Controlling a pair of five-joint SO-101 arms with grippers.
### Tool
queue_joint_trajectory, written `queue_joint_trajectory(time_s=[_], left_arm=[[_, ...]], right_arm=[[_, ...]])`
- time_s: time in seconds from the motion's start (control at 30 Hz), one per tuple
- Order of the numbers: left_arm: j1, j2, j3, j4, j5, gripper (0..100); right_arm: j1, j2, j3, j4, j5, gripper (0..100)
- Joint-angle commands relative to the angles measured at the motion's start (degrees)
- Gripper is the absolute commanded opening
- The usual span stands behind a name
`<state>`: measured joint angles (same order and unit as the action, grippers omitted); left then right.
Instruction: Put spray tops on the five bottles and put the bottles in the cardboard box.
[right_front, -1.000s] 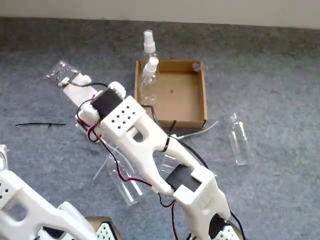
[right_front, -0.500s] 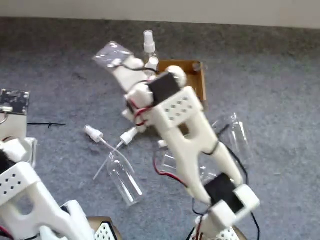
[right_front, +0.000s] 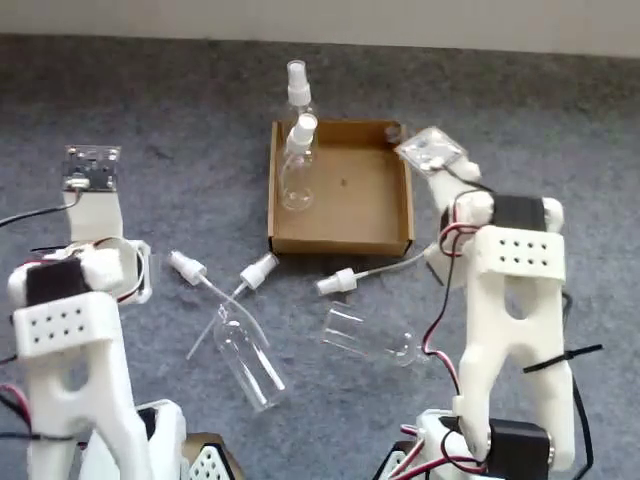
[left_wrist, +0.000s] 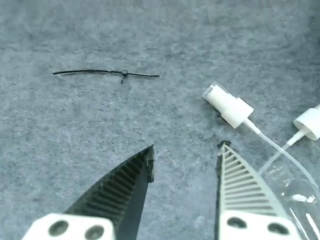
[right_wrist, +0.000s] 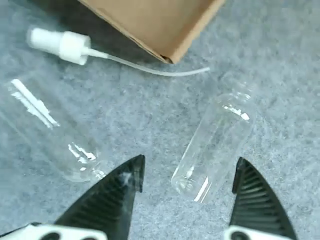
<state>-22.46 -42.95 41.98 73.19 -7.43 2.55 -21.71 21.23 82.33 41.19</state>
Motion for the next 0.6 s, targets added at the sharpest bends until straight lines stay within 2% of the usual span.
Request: queue_joint_trajectory(time_s=[0.0,0.17,0.37,0.5,0.57], left_arm=[[2.9,10.0,-5.8,-0.4,4.0,20],[2.9,20.3,-15.5,1.9,7.7,20],[2.9,28.0,-22.5,6.2,8.4,20],[5.4,31.1,-23.1,5.5,14.4,20],[7.3,32.5,-23.3,2.7,17.8,20]], right_arm=[[4.4,-2.1,2.4,-4.6,1.1,23.8],[10.7,-1.5,3.5,-9.6,0.9,23.8],[10.9,-1.5,6.1,-10.9,0.9,23.8],[10.9,-1.4,6.4,-13.4,0.7,23.8],[10.9,-0.8,6.5,-14.4,-2.0,23.8]])
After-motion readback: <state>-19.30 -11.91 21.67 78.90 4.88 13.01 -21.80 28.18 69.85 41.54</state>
